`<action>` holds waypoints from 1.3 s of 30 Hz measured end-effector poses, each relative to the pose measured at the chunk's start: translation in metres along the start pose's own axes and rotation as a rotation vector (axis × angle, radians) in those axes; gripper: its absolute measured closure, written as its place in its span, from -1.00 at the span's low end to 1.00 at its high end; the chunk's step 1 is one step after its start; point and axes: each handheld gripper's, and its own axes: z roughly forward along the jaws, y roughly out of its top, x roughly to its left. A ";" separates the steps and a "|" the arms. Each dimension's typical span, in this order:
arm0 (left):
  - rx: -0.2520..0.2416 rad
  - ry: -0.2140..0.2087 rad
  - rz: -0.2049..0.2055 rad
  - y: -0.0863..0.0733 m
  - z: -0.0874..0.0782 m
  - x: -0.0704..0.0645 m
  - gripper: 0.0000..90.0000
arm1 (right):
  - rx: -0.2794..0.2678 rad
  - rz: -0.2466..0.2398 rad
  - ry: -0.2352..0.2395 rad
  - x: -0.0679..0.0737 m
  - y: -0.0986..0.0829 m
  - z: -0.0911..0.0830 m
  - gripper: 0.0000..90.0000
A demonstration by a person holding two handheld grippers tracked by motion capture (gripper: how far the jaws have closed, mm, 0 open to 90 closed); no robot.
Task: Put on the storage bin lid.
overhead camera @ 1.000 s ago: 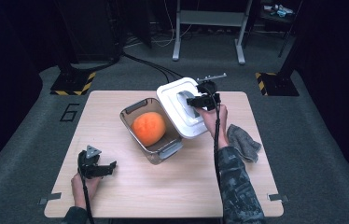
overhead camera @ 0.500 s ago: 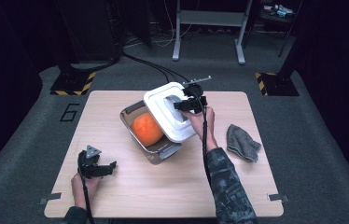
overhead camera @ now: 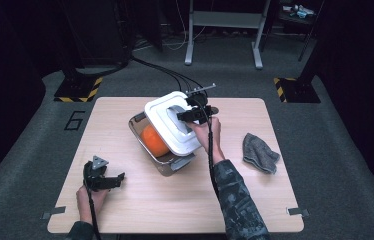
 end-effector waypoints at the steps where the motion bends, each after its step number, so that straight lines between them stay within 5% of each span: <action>1: -0.002 0.000 -0.002 0.000 0.000 0.000 -0.76 | 0.006 0.001 0.004 0.002 0.000 0.002 0.47; 39: 0.000 0.002 0.003 0.000 0.000 0.000 -0.76 | 0.057 -0.045 0.021 0.053 -0.009 0.035 0.47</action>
